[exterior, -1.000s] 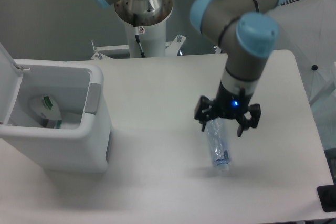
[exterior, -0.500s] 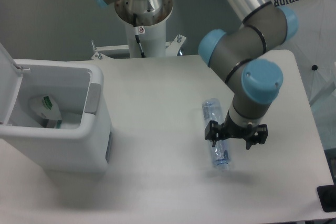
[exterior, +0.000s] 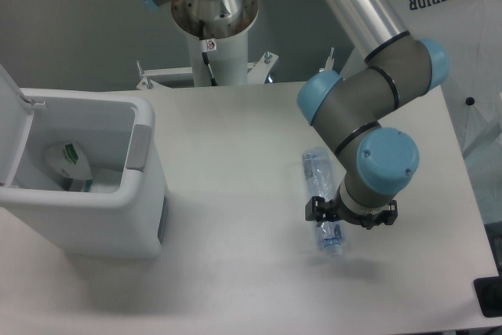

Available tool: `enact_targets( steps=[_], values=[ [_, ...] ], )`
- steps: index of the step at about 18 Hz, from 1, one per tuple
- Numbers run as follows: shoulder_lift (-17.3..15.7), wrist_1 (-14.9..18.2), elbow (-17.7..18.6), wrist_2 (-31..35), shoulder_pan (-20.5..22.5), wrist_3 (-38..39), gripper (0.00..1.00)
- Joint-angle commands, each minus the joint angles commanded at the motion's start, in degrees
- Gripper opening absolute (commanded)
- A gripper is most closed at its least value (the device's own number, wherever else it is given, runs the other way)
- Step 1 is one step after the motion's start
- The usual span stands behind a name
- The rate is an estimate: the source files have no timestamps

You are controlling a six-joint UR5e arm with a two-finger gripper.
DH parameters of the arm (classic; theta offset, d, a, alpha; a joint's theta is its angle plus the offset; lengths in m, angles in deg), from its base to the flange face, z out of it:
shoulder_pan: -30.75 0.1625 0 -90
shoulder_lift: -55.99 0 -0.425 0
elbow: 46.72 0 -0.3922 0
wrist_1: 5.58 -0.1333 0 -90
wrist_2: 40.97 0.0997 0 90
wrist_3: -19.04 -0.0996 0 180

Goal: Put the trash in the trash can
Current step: 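Rotate the gripper and lower it to the bottle's cap end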

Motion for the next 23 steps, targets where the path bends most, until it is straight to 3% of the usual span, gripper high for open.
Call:
enact_targets(
  steps=[6,18,23],
  values=[
    [4.83,0.00,-4.31,2.64,-1.94,3.78,1.00],
    [9.06,-0.09,-5.63,8.08,-4.31,7.38,1.00],
    [9.15,0.00,-5.37,8.79,-4.92,7.38,0.74]
  ],
)
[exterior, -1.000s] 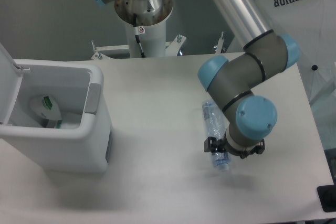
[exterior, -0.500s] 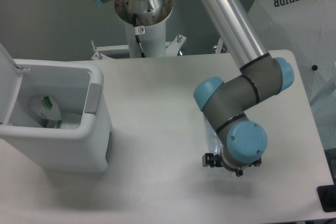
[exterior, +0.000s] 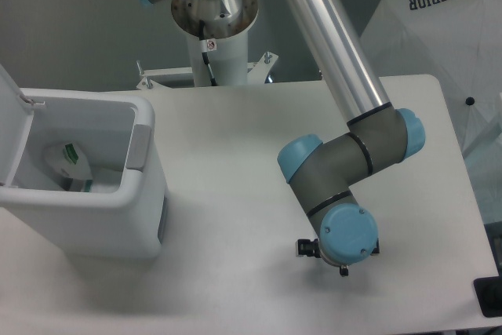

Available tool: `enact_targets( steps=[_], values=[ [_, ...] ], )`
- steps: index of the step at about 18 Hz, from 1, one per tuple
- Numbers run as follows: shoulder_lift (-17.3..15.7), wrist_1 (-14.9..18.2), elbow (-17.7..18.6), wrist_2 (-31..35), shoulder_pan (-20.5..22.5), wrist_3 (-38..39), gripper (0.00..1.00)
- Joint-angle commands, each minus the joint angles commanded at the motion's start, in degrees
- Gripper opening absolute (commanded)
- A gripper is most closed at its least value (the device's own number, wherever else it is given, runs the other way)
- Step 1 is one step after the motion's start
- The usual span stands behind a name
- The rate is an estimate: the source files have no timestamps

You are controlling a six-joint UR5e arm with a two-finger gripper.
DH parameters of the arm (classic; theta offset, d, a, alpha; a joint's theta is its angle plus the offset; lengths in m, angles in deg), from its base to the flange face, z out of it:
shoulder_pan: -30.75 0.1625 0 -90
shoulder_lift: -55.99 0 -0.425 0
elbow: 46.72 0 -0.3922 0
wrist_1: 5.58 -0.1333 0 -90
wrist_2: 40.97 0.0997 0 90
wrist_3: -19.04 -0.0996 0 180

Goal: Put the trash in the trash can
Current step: 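Rotate the gripper and lower it to the bottle's cap end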

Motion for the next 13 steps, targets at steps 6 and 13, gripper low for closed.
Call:
enact_targets(
  steps=[6,13],
  values=[
    [0.35,0.00,0.18,0.00,-0.18,0.17,0.51],
    [0.35,-0.09,0.79,0.70,-0.26,0.70,0.43]
  ],
)
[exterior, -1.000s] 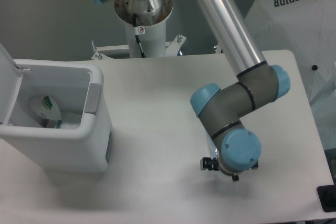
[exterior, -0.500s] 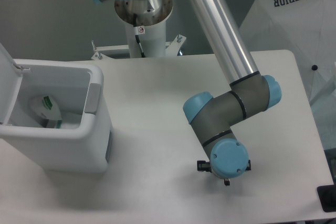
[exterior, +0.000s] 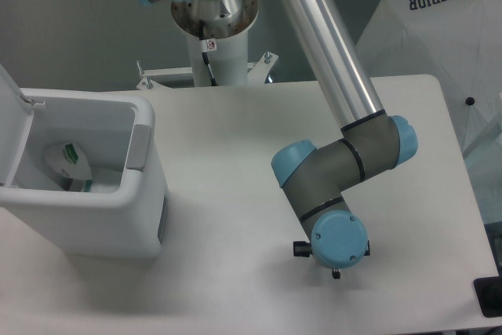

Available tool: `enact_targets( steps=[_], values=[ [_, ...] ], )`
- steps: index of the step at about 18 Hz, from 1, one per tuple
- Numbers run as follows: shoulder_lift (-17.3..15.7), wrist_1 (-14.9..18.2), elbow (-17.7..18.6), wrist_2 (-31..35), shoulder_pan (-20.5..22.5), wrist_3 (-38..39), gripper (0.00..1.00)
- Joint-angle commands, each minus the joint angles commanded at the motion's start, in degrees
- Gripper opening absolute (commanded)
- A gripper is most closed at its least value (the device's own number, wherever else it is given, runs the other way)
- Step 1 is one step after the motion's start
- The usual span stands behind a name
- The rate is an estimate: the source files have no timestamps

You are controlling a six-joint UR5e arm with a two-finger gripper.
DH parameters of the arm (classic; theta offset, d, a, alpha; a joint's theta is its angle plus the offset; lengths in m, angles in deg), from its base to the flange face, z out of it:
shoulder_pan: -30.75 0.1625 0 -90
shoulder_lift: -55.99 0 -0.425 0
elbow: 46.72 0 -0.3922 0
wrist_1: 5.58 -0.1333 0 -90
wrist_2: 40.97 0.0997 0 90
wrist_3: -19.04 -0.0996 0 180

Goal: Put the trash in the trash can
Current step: 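Rotate the gripper and lower it to the bottle's cap end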

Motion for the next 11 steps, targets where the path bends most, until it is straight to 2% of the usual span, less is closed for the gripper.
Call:
enact_targets(
  steps=[6,8,11],
  values=[
    [-0.61,0.00,-0.09,0.00,-0.35,0.18,0.08],
    [-2.19,-0.26,-0.09,-0.52,-0.96,0.18,0.03],
    [-5.61,-0.35,-0.18,-3.14,-1.14,-0.09,0.03]
  ],
)
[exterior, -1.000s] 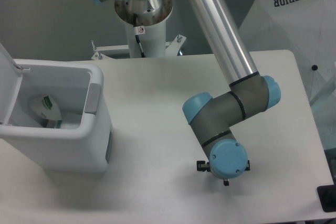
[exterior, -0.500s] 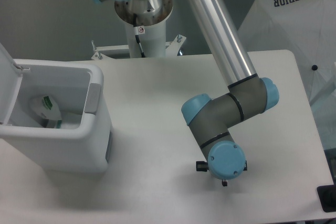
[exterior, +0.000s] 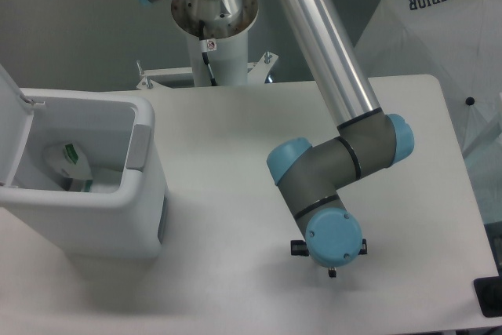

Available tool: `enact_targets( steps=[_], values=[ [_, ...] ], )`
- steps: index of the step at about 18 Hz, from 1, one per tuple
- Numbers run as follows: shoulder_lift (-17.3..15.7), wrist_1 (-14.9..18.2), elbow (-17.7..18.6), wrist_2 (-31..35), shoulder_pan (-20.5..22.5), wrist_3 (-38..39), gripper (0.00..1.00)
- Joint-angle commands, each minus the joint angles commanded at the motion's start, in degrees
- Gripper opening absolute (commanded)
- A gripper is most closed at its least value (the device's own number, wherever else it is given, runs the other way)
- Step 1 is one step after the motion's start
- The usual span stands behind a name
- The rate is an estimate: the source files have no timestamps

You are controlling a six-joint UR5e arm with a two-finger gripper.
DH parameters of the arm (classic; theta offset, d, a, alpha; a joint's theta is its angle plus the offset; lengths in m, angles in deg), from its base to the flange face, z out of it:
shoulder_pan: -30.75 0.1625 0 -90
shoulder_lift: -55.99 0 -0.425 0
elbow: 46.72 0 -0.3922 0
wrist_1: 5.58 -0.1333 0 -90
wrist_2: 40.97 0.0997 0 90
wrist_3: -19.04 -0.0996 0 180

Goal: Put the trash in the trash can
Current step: 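Rotate the gripper and lower it to the bottle's cap end, then close the gripper on the bottle cap end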

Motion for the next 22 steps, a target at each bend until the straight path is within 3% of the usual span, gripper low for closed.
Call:
enact_targets(
  steps=[4,8,11,17,22],
  values=[
    [-6.94,-0.44,-0.18,-9.58,0.61,-0.09,0.02],
    [-10.64,-7.01,-0.18,-18.36,1.40,0.09,0.02],
    [-11.79,-10.89,-0.70,-25.92,2.02,-0.35,0.03],
    [-12.76,-18.09,-0.70,-32.44,1.84,-0.44,0.03],
    [-16.62,-19.86,-0.70,-39.20,2.55,-0.70,0.03]
  ],
)
